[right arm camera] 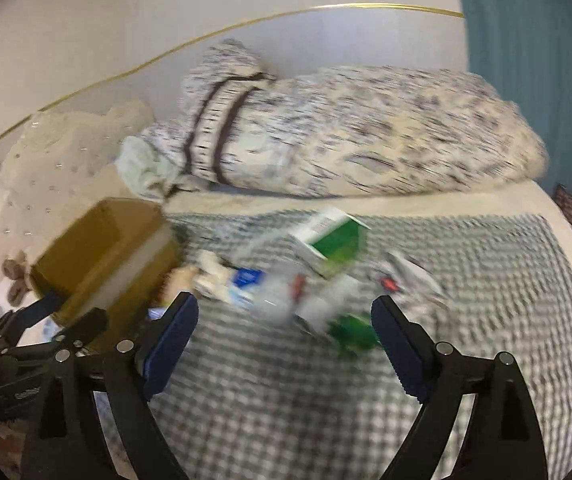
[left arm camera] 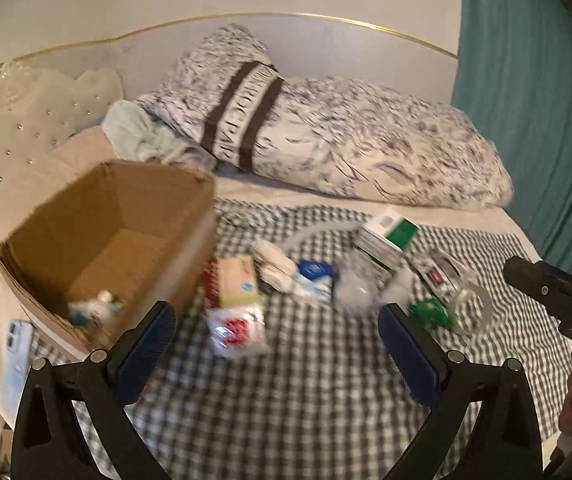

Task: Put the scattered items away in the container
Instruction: 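Move both open tools back over the scattered items, then grasp the red-and-white snack packet with the left tool while the right tool grasps the white cylinder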

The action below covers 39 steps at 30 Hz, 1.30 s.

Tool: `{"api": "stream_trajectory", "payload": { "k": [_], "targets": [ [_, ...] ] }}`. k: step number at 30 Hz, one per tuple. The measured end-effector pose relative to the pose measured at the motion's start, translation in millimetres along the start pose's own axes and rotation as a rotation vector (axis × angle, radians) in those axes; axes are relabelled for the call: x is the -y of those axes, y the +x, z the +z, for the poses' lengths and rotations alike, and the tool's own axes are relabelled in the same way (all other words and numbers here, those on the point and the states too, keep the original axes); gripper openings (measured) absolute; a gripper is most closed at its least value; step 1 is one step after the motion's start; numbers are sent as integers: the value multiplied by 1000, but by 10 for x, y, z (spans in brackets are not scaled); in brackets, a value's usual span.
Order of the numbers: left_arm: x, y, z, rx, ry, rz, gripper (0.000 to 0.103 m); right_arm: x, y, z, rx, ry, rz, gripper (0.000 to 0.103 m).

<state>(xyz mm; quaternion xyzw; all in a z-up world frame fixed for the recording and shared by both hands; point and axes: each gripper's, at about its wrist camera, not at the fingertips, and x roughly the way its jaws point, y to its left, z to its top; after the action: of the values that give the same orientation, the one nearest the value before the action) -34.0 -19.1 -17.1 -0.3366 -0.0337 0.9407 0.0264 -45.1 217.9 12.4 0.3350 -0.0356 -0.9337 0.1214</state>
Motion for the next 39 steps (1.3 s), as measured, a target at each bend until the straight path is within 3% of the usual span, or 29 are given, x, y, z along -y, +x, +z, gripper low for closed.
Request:
{"api": "stream_trajectory", "payload": {
  "k": [7, 20, 39],
  "targets": [
    [156, 20, -444, 0, 3, 26, 103, 448, -200, -462, 8, 61, -43, 89],
    [-37, 215, -778, -40, -65, 55, 103, 373, 67, -832, -47, 51, -31, 89],
    [-290, 1330, -601, -129, -98, 110, 103, 125, 1229, -553, -127, 18, -29, 89]
  ]
}}
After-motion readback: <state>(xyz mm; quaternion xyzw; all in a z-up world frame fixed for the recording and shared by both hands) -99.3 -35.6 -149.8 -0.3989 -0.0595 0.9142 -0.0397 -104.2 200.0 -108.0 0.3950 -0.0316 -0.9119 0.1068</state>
